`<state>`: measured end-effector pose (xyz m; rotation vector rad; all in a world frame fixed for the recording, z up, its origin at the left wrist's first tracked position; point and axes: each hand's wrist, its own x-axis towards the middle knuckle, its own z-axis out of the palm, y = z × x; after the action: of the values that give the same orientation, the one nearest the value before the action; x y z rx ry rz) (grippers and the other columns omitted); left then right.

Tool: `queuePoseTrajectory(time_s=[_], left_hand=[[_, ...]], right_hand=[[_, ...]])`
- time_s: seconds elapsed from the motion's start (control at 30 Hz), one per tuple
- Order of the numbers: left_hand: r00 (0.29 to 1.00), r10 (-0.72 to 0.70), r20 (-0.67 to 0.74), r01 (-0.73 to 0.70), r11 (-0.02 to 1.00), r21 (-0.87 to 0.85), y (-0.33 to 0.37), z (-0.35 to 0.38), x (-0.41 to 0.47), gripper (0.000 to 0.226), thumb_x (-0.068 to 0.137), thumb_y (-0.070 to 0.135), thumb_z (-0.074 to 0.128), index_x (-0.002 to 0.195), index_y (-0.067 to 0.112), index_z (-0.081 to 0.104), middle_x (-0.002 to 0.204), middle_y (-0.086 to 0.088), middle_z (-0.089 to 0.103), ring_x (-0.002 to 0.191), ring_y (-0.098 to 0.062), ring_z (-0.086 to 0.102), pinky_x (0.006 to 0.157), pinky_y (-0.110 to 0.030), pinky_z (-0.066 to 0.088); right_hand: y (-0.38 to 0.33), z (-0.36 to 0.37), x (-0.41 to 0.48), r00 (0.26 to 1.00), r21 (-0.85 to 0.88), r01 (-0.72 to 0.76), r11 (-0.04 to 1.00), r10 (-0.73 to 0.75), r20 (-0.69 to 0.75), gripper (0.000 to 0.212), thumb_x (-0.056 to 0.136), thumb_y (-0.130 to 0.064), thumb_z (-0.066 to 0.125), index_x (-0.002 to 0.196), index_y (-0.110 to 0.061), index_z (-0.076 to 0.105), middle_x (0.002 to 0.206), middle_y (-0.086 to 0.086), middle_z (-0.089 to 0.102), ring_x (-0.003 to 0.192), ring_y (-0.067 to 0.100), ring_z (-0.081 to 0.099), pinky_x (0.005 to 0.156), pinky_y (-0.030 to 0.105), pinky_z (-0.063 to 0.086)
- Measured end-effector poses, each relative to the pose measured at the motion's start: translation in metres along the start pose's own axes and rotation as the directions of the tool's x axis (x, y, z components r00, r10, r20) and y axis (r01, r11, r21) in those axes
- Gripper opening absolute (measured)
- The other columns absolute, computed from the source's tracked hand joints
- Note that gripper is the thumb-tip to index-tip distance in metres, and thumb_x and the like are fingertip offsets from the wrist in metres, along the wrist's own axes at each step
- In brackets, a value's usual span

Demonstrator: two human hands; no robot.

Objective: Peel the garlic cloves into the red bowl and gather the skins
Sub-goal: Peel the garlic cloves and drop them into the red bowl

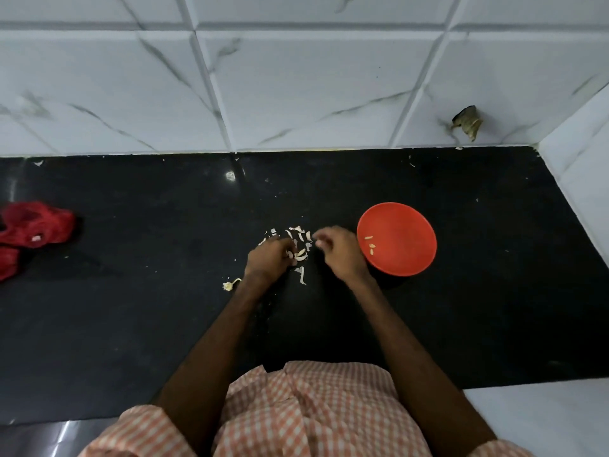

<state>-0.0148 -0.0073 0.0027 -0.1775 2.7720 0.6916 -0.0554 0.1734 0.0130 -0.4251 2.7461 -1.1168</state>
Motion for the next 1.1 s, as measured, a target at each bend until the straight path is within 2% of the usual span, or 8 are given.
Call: queuePoseTrajectory(time_s=[0.07, 0.1, 0.33, 0.43, 0.57, 0.8, 0.93, 1.1], left_hand=[[0.999, 0.007, -0.032, -0.007, 1.000, 0.020, 0.000, 0.002, 0.000, 0.023, 0.087, 0.032, 0.072, 0.110, 0.030, 0.065, 0.112, 0.005, 0.059, 0.104, -0.018, 0.061, 0.079, -0.033, 0.047], [0.999, 0.009, -0.042, -0.008, 1.000, 0.027, -0.001, 0.004, 0.000, 0.023, 0.088, 0.032, 0.070, 0.111, 0.029, 0.065, 0.113, 0.005, 0.059, 0.105, -0.019, 0.061, 0.080, -0.035, 0.047], [0.998, 0.034, -0.057, -0.030, 0.997, 0.067, 0.000, 0.008, -0.002, 0.017, 0.095, 0.032, 0.059, 0.109, 0.024, 0.063, 0.113, 0.002, 0.056, 0.105, -0.022, 0.060, 0.079, -0.037, 0.047], [0.997, 0.062, -0.054, -0.059, 0.996, 0.065, 0.001, 0.007, -0.002, 0.019, 0.097, 0.031, 0.054, 0.110, 0.021, 0.062, 0.113, 0.001, 0.058, 0.105, -0.023, 0.061, 0.079, -0.038, 0.049], [0.993, 0.105, -0.062, -0.101, 0.993, 0.069, 0.007, 0.004, -0.002, 0.020, 0.098, 0.032, 0.050, 0.108, 0.017, 0.060, 0.112, -0.001, 0.060, 0.105, -0.024, 0.061, 0.082, -0.039, 0.049], [0.992, 0.100, -0.075, -0.098, 0.995, 0.035, 0.021, -0.002, -0.002, 0.026, 0.102, 0.027, 0.039, 0.102, 0.011, 0.059, 0.110, -0.008, 0.063, 0.102, -0.029, 0.062, 0.079, -0.040, 0.045], [0.995, 0.064, -0.077, -0.067, 0.997, -0.041, 0.022, -0.003, -0.001, 0.026, 0.102, 0.027, 0.040, 0.092, 0.011, 0.057, 0.101, -0.008, 0.064, 0.094, -0.029, 0.061, 0.071, -0.036, 0.039], [0.995, 0.042, -0.087, -0.052, 0.991, -0.122, 0.022, -0.005, -0.001, 0.026, 0.100, 0.027, 0.043, 0.086, 0.008, 0.055, 0.087, -0.003, 0.058, 0.085, -0.027, 0.058, 0.066, -0.034, 0.035]], right_hand=[[0.004, 0.021, -0.004, 0.986, -0.127, 0.053, 0.990, -0.032, 0.165, 0.023, 0.090, -0.009, 0.070, 0.112, -0.009, 0.072, 0.113, 0.007, 0.066, 0.106, 0.023, 0.060, 0.095, 0.036, 0.048], [0.007, 0.029, -0.006, 0.979, -0.171, 0.075, 0.982, -0.040, 0.200, 0.025, 0.089, -0.011, 0.071, 0.114, -0.008, 0.070, 0.115, 0.008, 0.062, 0.109, 0.025, 0.057, 0.096, 0.037, 0.047], [0.008, 0.041, -0.005, 0.978, -0.316, 0.164, 0.935, -0.112, 0.178, 0.015, 0.091, -0.014, 0.068, 0.105, -0.010, 0.064, 0.111, 0.005, 0.056, 0.104, 0.023, 0.053, 0.086, 0.040, 0.050], [0.010, 0.041, -0.005, 0.985, -0.259, 0.125, 0.958, -0.089, 0.147, 0.010, 0.092, -0.011, 0.065, 0.103, -0.011, 0.065, 0.108, 0.004, 0.059, 0.102, 0.023, 0.054, 0.086, 0.038, 0.048], [0.012, 0.038, -0.003, 0.993, -0.151, 0.100, 0.983, -0.089, 0.078, 0.007, 0.093, -0.006, 0.061, 0.097, -0.010, 0.065, 0.100, 0.006, 0.065, 0.096, 0.025, 0.056, 0.085, 0.042, 0.047], [0.006, 0.038, 0.001, 0.992, 0.077, -0.114, 0.990, 0.118, -0.044, 0.005, 0.091, -0.006, 0.062, 0.093, -0.009, 0.066, 0.089, 0.004, 0.071, 0.084, 0.020, 0.066, 0.075, 0.035, 0.052], [-0.002, 0.035, 0.001, 0.988, 0.182, -0.140, 0.973, 0.150, -0.041, 0.004, 0.092, -0.007, 0.064, 0.091, -0.008, 0.068, 0.083, 0.001, 0.070, 0.075, 0.012, 0.063, 0.069, 0.022, 0.047], [-0.009, 0.030, 0.003, 0.985, 0.219, -0.158, 0.963, 0.169, -0.034, 0.007, 0.089, -0.003, 0.066, 0.086, -0.009, 0.069, 0.072, -0.008, 0.063, 0.066, 0.003, 0.059, 0.061, 0.008, 0.041]])
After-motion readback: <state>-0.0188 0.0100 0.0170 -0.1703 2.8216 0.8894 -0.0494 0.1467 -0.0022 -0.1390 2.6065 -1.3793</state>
